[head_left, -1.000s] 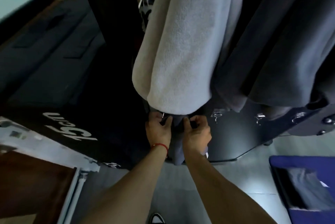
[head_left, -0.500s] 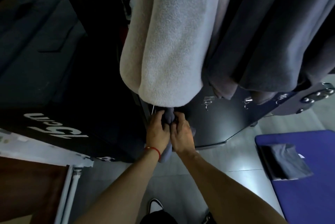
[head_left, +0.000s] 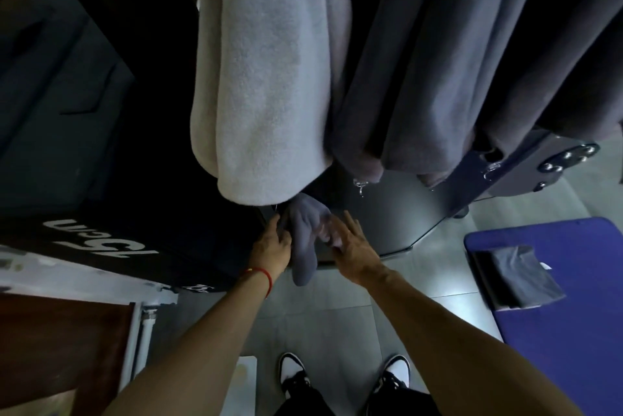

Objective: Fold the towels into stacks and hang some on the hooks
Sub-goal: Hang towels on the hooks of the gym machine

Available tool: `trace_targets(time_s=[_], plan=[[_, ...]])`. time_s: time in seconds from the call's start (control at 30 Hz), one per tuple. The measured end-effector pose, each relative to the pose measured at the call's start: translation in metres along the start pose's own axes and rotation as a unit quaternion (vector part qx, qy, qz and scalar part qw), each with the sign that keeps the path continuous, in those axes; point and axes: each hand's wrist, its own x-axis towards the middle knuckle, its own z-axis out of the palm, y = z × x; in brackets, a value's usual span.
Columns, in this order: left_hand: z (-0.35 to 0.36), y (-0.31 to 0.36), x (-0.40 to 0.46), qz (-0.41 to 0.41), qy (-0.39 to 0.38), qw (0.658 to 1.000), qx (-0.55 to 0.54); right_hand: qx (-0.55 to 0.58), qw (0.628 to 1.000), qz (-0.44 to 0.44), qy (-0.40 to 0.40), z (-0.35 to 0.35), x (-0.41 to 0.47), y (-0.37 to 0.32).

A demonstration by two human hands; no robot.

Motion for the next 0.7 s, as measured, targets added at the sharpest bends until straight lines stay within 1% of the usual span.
trace_targets(time_s=[0.13,0.27,0.3,0.37,0.47,0.53,0.63,0.7], plan=[[0.005,0.005,-0.018,0.024,0.047,0.998,-0.021,0.008,1.0,-0.015,-0.005,-0.014,-0.013,-0.004],[0.018,0.008,-0.041,0.059,0.101,0.993,-0.015,0.028,0.999,-0.007,0.018,-0.028,-0.031,-0.009],[0.022,0.009,-0.049,0.076,0.111,0.991,-0.008,0.022,0.999,-0.007,0.022,-0.031,-0.036,-0.007],[0.03,0.008,-0.062,0.121,0.12,0.984,0.043,-0.008,1.0,-0.006,0.022,-0.034,-0.043,0.001],[0.041,0.008,-0.072,0.216,0.107,0.965,0.106,-0.048,0.999,0.008,-0.002,-0.03,-0.045,0.012],[0.044,0.009,-0.067,0.25,0.117,0.944,0.178,-0.067,0.998,-0.005,-0.022,-0.022,-0.034,0.012],[0.042,0.005,-0.049,0.271,0.112,0.886,0.36,-0.142,0.987,-0.04,-0.059,-0.007,-0.005,0.01],[0.037,0.003,-0.035,0.28,0.099,0.854,0.427,-0.205,0.975,-0.005,-0.088,0.001,0.018,0.022]])
